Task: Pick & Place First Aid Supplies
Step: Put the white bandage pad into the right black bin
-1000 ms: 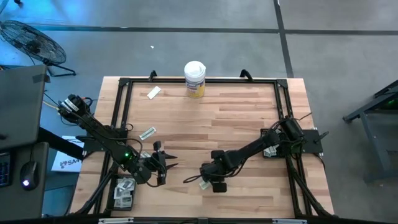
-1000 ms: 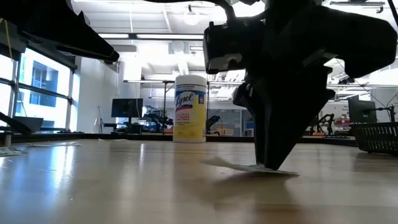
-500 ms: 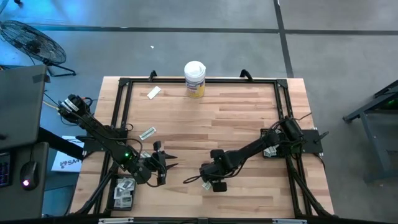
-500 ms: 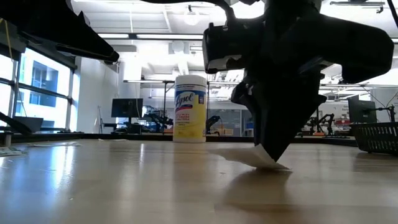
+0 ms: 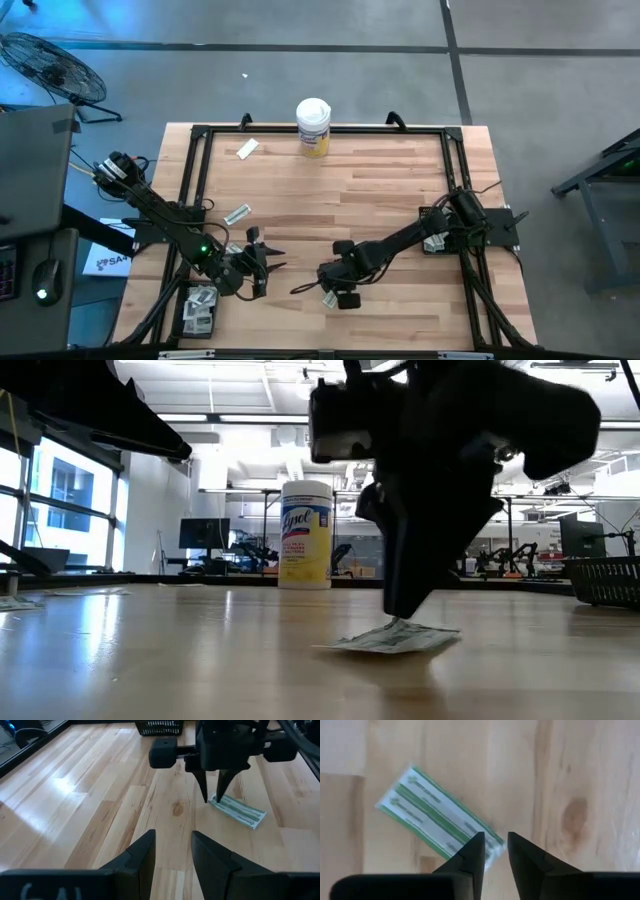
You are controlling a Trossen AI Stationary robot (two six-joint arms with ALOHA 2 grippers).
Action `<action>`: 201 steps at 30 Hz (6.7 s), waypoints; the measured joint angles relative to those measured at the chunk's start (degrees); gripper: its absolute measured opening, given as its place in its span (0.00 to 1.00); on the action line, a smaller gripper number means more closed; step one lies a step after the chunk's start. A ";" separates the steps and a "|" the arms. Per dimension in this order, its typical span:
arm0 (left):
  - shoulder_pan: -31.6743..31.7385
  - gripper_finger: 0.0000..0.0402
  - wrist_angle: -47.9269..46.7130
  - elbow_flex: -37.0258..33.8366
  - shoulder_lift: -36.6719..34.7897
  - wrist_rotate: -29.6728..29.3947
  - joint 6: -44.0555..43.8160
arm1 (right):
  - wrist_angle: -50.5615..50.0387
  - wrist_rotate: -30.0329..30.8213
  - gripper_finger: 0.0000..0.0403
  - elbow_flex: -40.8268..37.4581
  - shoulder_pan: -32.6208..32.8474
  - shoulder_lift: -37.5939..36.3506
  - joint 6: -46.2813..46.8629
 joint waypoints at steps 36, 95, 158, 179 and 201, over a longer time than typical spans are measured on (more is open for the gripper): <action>0.00 0.30 -0.25 0.00 0.00 0.00 -0.02 | -5.15 -0.98 0.18 2.96 0.02 0.87 -0.32; 0.00 0.30 -1.28 0.02 0.02 0.06 -1.05 | -52.84 13.00 0.00 -13.78 -4.02 -28.91 -0.20; -0.01 0.30 -1.45 0.02 0.02 -9.51 -1.21 | -34.54 24.26 0.28 -24.81 -15.74 -41.31 28.75; 3.80 0.30 -32.68 0.02 0.02 2.15 -34.94 | 46.94 29.96 0.21 -41.86 -1.01 -41.29 1.71; -1.88 0.30 -38.25 -2.71 0.17 23.21 -44.72 | 47.45 35.05 0.21 -41.86 0.00 -41.29 1.65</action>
